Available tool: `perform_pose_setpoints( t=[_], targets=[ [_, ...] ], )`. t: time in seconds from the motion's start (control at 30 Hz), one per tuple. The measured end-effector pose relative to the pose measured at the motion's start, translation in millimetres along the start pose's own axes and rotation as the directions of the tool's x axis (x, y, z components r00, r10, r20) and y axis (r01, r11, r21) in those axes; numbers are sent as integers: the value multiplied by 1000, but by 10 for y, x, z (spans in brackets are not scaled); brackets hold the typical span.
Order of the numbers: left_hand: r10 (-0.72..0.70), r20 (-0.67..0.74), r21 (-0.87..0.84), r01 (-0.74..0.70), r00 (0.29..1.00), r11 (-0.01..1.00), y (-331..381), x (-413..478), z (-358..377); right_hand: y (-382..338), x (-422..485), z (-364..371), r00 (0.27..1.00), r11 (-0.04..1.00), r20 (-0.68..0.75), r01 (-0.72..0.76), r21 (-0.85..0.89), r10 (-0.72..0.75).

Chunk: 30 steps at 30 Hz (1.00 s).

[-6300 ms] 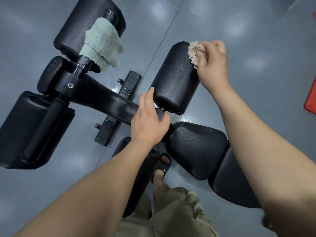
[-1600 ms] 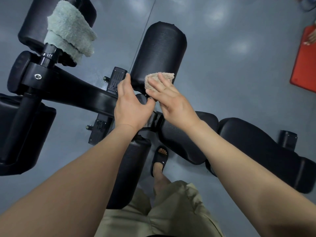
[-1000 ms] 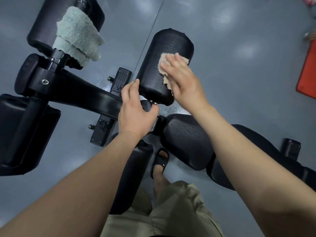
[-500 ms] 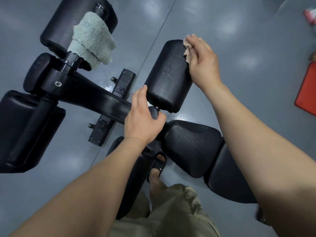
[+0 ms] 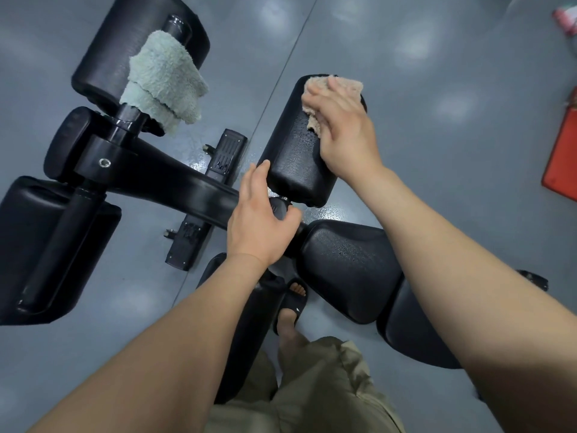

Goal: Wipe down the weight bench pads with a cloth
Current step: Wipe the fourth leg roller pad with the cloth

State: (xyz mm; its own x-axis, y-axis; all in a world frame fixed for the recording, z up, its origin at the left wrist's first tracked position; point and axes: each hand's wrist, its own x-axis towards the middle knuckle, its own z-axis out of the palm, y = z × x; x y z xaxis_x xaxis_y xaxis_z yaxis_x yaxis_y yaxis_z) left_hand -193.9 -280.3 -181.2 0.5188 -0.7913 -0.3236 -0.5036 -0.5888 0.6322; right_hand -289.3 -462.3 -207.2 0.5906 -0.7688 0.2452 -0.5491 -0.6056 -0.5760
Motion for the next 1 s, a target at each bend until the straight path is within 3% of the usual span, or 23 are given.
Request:
perform_pose_setpoints(
  t=[0.53,0.73,1.0],
  targets=[
    [-26,2,44,26,1000,999,-10,-3,15,-337,-711,8,974,984,154,150,96,-164],
    [20,-9,45,-20,1000,999,-24,14,18,-63,-500,-138,891,932,273,341,126,-363],
    [25,10,22,-25,1000,999,-33,15,3,193,26,-149,971,983,153,185,-10,-182]
  ],
)
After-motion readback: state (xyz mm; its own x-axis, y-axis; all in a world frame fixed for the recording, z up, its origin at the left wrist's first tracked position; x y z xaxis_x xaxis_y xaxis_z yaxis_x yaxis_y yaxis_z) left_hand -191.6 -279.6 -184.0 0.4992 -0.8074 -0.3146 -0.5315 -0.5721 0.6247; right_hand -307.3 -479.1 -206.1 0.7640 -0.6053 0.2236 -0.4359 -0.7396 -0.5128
